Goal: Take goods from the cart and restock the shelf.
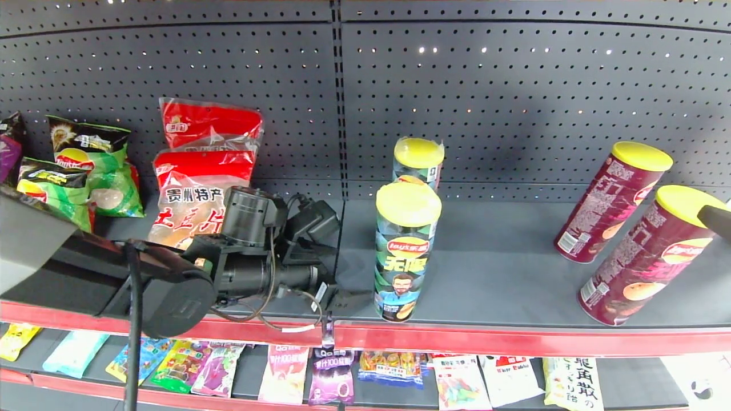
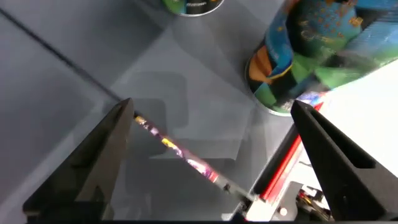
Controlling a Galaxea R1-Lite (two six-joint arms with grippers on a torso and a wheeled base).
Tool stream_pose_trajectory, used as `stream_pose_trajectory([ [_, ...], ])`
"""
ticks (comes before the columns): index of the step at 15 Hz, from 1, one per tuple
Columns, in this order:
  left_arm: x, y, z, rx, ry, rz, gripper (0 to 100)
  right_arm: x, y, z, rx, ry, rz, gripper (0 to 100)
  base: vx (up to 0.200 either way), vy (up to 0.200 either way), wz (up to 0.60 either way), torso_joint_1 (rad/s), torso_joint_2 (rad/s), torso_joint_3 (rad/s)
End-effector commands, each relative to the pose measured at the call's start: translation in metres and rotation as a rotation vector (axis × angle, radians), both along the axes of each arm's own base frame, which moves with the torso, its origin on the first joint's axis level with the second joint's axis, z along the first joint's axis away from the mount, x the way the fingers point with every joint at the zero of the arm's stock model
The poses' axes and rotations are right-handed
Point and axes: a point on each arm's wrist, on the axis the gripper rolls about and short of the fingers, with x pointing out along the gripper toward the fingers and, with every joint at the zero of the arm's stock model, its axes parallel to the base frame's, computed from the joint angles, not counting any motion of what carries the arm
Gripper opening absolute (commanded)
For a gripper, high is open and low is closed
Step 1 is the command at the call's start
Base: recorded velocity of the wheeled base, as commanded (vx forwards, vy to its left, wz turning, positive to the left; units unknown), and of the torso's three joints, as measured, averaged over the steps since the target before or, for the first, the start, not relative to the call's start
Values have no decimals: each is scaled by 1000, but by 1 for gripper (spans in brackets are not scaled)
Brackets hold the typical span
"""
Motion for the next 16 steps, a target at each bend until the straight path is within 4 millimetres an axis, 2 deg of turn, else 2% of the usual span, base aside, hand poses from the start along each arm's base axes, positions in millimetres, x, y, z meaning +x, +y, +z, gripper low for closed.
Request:
stream_pose_trajectory([
  [1, 5, -4, -5, 5, 7, -3, 100, 2, 1, 1, 1, 2, 2, 100, 0, 0, 0, 0, 0, 0],
  [16, 14, -10, -1, -10, -18, -4, 100, 1, 0, 4, 6, -7, -1, 100, 0, 0, 0, 0, 0, 0],
])
